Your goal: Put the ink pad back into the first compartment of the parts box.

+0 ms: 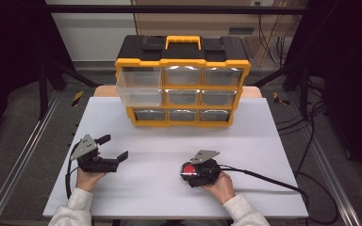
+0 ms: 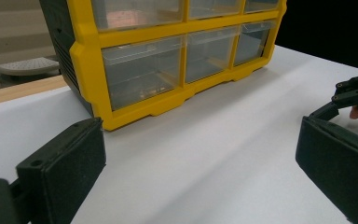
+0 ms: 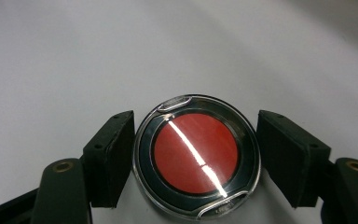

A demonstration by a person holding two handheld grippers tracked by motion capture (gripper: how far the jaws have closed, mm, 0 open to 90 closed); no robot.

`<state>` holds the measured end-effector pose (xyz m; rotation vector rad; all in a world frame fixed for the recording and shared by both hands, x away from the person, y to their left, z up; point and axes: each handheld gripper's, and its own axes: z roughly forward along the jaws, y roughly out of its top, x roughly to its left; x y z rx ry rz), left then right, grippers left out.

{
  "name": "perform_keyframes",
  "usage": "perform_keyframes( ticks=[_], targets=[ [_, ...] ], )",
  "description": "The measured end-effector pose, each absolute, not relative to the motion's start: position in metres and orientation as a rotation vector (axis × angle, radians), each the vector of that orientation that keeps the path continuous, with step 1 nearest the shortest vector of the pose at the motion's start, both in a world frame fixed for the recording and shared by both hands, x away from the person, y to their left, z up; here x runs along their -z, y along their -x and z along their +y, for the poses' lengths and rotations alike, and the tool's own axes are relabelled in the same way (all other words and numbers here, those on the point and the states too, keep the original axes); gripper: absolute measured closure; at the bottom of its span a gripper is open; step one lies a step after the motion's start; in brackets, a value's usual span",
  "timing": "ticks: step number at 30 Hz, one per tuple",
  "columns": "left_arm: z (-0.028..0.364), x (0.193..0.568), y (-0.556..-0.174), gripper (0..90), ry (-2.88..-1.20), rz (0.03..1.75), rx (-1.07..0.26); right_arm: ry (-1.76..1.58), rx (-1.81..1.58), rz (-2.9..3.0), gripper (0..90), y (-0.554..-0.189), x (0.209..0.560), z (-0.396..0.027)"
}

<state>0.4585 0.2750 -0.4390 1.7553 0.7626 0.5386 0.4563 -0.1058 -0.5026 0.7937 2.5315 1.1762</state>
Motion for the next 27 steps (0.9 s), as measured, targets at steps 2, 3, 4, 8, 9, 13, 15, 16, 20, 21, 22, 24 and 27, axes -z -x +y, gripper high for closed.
perform_keyframes(
  ticks=[2, 3, 4, 8, 9, 13, 15, 16, 20, 21, 22, 24, 27],
  targets=[
    [0.275, 0.439, -0.458, 1.3, -1.753, 0.763, -0.538, -0.798, -1.174, 2.535, 30.1, -0.457, 0.502, -0.106],
    [0.275, 0.439, -0.458, 1.3, -1.753, 0.763, -0.538, -0.798, -1.174, 2.535, 30.1, -0.457, 0.502, -0.106],
    [0.275, 0.439, -0.458, 1.3, -1.751, 0.764, -0.538, -0.806, -1.179, 2.543, 30.1, -0.458, 0.502, -0.106],
    [0.275, 0.439, -0.458, 1.4, -1.751, 0.763, -0.538, -0.833, -1.187, 2.556, 30.2, -0.459, 0.500, -0.108],
    [0.275, 0.439, -0.458, 1.3, -1.751, 0.763, -0.538, -0.833, -1.187, 2.556, 30.2, -0.459, 0.500, -0.108],
    [0.275, 0.439, -0.458, 1.4, -1.750, 0.764, -0.538, -0.831, -1.205, 2.544, 30.2, -0.458, 0.496, -0.109],
    [0.275, 0.439, -0.458, 1.4, -1.750, 0.764, -0.538, -0.828, -1.213, 2.540, 30.2, -0.458, 0.494, -0.109],
    [0.275, 0.439, -0.458, 1.4, -1.750, 0.763, -0.538, -0.830, -1.221, 2.530, 30.2, -0.457, 0.491, -0.110],
    [0.275, 0.439, -0.458, 1.4, -1.752, 0.763, -0.538, -0.818, -1.233, 2.516, 30.1, -0.457, 0.487, -0.113],
    [0.275, 0.439, -0.459, 1.4, -1.752, 0.763, -0.537, -0.815, -1.241, 2.506, 30.2, -0.456, 0.483, -0.114],
    [0.275, 0.439, -0.459, 1.4, -1.752, 0.764, -0.537, -0.813, -1.243, 2.502, 30.1, -0.456, 0.482, -0.115],
    [0.275, 0.439, -0.459, 1.4, -1.751, 0.764, -0.538, -0.809, -1.251, 2.492, 30.1, -0.455, 0.478, -0.117],
    [0.275, 0.439, -0.459, 1.4, -1.752, 0.764, -0.538, -0.804, -1.257, 2.482, 30.1, -0.455, 0.475, -0.118]
  ],
)
